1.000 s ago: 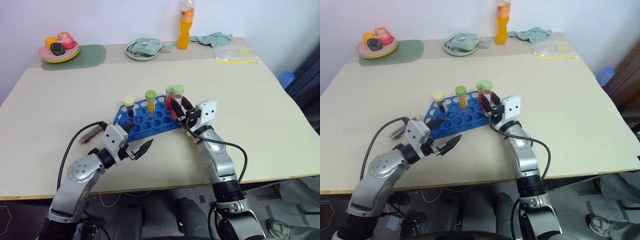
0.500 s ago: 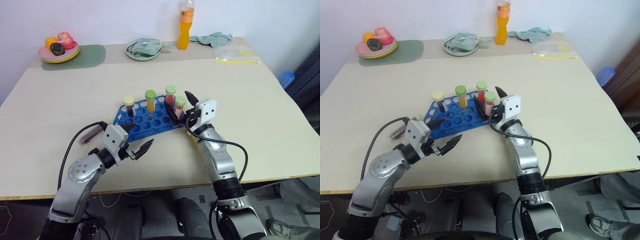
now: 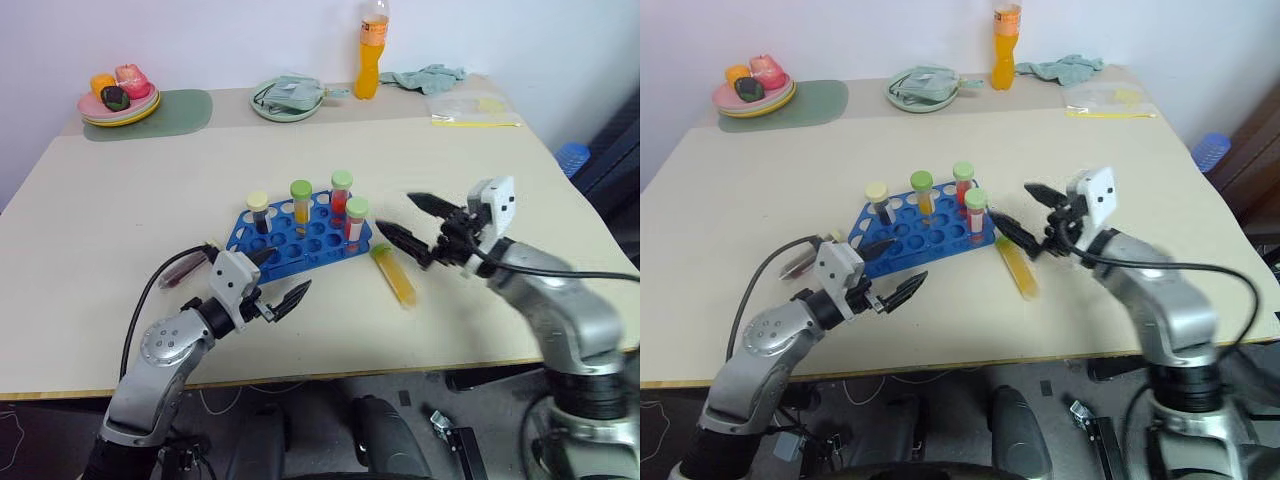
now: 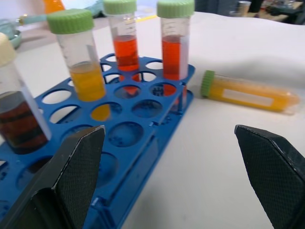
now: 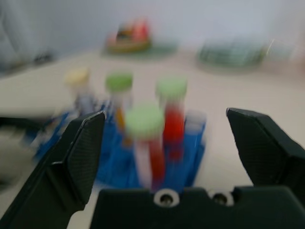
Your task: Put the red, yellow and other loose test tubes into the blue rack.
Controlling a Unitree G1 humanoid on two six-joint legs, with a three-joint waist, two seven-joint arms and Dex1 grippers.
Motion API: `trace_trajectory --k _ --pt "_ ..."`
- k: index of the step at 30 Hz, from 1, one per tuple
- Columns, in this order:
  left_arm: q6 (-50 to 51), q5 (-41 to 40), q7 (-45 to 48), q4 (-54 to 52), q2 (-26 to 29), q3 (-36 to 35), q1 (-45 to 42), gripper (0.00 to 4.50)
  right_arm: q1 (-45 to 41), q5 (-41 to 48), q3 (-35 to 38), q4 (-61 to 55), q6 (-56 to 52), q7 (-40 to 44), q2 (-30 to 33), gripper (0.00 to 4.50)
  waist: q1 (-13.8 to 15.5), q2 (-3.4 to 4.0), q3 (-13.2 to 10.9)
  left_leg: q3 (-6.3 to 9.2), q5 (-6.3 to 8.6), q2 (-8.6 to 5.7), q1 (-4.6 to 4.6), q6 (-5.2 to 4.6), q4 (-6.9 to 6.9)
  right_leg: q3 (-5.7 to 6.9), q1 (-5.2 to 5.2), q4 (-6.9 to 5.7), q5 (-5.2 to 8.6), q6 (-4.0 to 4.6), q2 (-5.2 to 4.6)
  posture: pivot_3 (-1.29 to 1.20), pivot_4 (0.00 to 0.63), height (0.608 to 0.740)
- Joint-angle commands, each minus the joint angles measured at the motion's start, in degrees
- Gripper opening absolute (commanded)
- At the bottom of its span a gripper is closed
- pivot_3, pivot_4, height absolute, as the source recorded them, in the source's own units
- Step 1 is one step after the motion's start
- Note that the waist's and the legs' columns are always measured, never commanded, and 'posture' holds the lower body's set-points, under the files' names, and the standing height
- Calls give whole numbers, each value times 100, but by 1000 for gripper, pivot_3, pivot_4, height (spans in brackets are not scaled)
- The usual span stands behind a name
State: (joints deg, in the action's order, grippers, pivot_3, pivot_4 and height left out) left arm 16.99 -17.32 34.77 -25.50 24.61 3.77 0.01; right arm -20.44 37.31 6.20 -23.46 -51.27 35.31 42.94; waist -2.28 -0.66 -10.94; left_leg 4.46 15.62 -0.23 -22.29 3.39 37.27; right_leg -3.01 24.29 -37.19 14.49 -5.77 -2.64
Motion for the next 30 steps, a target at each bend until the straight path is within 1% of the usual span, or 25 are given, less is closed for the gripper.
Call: trace_trajectory --k 1,2,3,5,8,12,15,18,20,21,26,28,30 --pt "18 -136 378 -112 122 260 -10 4500 -917 698 -227 -179 -2297 -229 220 4482 -39 1 0 -1 0 0 1 0 -4 -1 0 1 0 0 0 0 150 740" --pt "25 -139 443 -102 142 301 -13 4500 -1208 805 -249 -65 -2904 -352 151 4482 -58 4 -1 -5 0 3 5 0 -3 -4 0 0 0 1 5 0 150 740" --pt "25 -152 478 -83 145 321 -11 4500 -1583 664 -267 145 -3509 -611 -80 4482 -48 7 1 -7 0 4 8 -1 -4 -7 0 -1 2 5 7 0 150 740" --pt "-12 -139 483 -30 118 341 -12 4500 -2097 556 -348 675 -4036 -1165 -387 4482 -29 4 2 -4 0 8 9 -1 -4 -5 1 -3 4 8 11 0 150 740" --pt "-42 -106 467 19 62 408 -30 4500 -2618 1107 -825 1549 -4123 -1665 -237 4482 70 3 2 1 0 2 -4 -1 0 3 1 3 4 7 1 0 150 740" --pt "-43 -89 421 -26 1 466 24 4500 -3107 1761 -1481 2343 -4123 -2178 15 4482 149 3 2 -6 4 -6 -17 -7 3 2 4 18 3 4 -13 0 150 740" --pt "-41 -71 356 -87 -47 477 104 4500 -3440 1880 -1866 3040 -4123 -2595 -39 4482 134 3 2 -6 5 -4 -15 -10 2 3 5 19 4 3 -10 0 150 740" --pt "-42 -52 309 -141 -65 491 157 4500 -3613 2123 -2042 3397 -4123 -2840 -49 4482 125 3 2 -5 5 -1 -12 -10 2 3 5 13 4 4 -3 0 150 740" --pt "-43 -36 234 -196 -92 474 218 4500 -3707 2323 -2263 3539 -4123 -2907 -85 3935 119 4 1 -5 5 0 -12 -10 2 2 5 13 4 4 -3 0 150 740" --pt "-40 -32 207 -219 -101 468 241 4500 -3735 2448 -2363 3585 -4123 -2949 -98 3730 114 4 2 -5 5 0 -12 -10 2 2 5 13 4 4 -3 0 150 740" --pt "-13 -38 126 -313 -82 408 305 4500 -3829 3110 -2540 3499 -4123 -3121 99 1460 126 4 1 -4 5 1 -13 -10 2 3 5 13 4 4 -2 0 150 740" --pt "-4 -65 118 -337 -58 362 333 4500 -3766 3324 -2508 3081 -4123 -3024 288 1460 142 5 1 -4 5 0 -14 -10 3 3 5 13 4 4 -3 0 150 740" --pt "-12 -70 114 -333 -29 329 359 4500 -3556 3736 -2460 2567 -4123 -2786 577 1460 149 5 1 -3 6 0 -16 -11 3 3 6 16 4 3 -3 0 150 740"
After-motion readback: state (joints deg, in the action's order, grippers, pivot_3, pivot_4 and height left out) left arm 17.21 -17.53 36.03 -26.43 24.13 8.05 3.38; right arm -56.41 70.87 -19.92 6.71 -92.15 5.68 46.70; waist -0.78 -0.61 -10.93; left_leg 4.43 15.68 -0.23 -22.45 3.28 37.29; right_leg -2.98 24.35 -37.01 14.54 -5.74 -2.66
